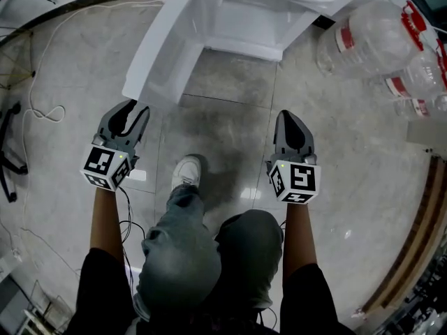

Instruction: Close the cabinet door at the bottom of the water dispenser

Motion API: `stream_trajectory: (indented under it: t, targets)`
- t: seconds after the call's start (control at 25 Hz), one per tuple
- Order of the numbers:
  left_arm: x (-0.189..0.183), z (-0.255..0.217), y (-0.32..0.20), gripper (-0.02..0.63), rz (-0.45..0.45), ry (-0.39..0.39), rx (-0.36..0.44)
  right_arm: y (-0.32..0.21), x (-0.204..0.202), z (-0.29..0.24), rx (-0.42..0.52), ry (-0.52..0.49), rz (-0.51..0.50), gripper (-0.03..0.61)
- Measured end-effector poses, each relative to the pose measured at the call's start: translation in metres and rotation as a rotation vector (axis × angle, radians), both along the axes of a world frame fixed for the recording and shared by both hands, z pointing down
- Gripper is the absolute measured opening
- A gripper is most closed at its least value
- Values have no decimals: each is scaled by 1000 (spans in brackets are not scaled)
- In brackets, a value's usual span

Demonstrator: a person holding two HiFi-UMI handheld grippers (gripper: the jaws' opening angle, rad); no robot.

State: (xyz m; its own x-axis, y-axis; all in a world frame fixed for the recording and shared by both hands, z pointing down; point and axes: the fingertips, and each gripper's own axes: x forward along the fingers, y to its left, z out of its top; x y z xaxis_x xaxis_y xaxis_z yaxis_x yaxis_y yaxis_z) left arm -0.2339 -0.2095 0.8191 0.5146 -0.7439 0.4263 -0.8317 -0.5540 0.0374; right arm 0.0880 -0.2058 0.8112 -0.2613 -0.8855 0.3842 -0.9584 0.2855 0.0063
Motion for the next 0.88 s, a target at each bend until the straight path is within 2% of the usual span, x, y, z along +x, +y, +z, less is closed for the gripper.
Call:
stream_trajectory:
  t: [0.28,0.48,0.68,0.88]
  targets:
    - [16,13,-6,202,150,-35,-17,20,25,22,-27,13,43,14]
    - [27,11,-1,178,203,-46,-6,27,35,23,-28,28,52,14]
    - [57,13,2,189,252,-7,-9,33,54,17,-17,21,104,14]
    - [102,11,4,183,304,23,13,46,80,22,-36,25,158,14]
